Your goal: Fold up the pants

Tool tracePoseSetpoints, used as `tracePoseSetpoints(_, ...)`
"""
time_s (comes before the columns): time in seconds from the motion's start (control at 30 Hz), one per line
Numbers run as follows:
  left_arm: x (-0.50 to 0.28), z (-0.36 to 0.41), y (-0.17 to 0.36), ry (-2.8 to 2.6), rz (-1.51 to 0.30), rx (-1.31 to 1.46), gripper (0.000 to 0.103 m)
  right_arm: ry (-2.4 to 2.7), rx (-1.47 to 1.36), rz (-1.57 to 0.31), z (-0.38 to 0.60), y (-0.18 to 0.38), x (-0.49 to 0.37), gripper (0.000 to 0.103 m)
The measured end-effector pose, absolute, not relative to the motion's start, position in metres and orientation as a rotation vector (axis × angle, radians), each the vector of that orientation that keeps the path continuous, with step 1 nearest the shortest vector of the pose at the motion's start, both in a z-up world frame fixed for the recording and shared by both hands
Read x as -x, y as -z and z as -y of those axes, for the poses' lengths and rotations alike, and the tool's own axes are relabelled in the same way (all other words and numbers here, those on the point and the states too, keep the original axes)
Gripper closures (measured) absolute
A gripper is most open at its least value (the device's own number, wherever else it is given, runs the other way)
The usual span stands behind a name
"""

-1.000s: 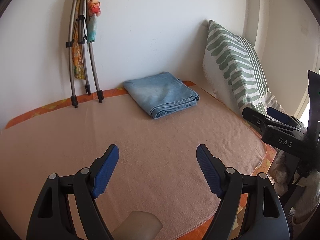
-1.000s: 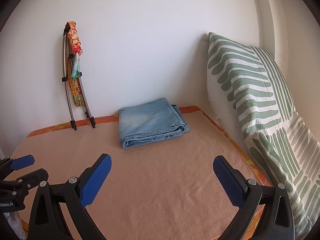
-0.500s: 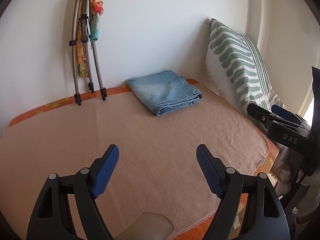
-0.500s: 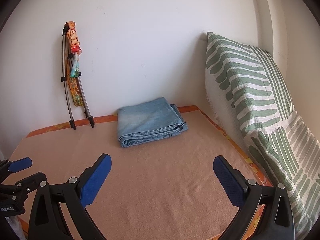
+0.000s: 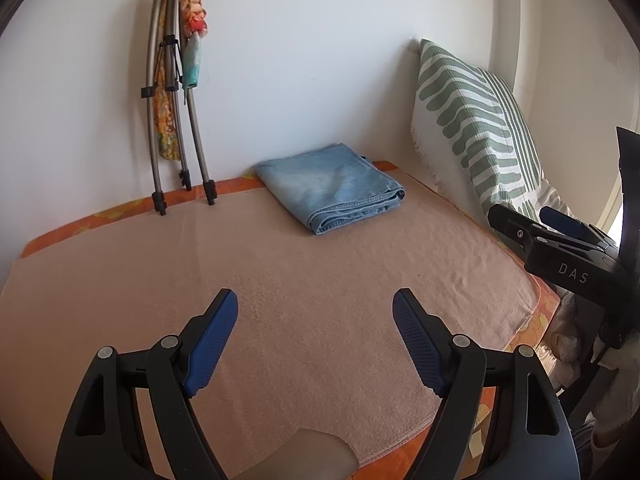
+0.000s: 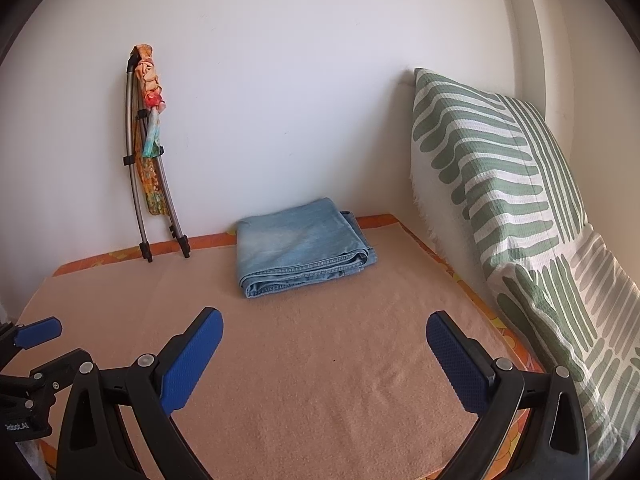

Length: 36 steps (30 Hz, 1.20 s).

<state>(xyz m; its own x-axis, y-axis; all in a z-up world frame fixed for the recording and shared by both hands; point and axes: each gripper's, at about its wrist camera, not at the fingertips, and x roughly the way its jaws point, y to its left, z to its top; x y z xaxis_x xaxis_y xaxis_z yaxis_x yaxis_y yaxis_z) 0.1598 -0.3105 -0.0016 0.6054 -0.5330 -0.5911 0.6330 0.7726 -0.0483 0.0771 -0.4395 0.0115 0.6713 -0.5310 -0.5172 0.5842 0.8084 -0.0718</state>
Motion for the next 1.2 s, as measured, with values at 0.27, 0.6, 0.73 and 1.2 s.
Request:
tracePoseSetpoints(0.27,-0.1590,0.3126,0.0025,0.679,-0.628,-0.174,0.023,0.632,-0.104,-0.548,0.4387,-0.0111,-0.0769,0.000)
tracePoseSetpoints(0.6,-0.1591,0.3127,0.0024,0.688,-0.627,-0.171,0.023,0.640,-0.104,-0.543,0.4381,-0.0128,-0.0739,0.000)
tracePoseSetpoints(0.73,-0.1580,0.3114,0.0018,0.685,-0.621,-0.172,0.023,0.635,-0.118,-0.546,0.4399,-0.0122,-0.0739,0.000)
tracePoseSetpoints(1.2,-0.1569,0.3126,0.0011,0.690,-0.618,-0.174,0.023,0.635,-0.116,-0.544,0.4417,-0.0123,-0.0740,0.000)
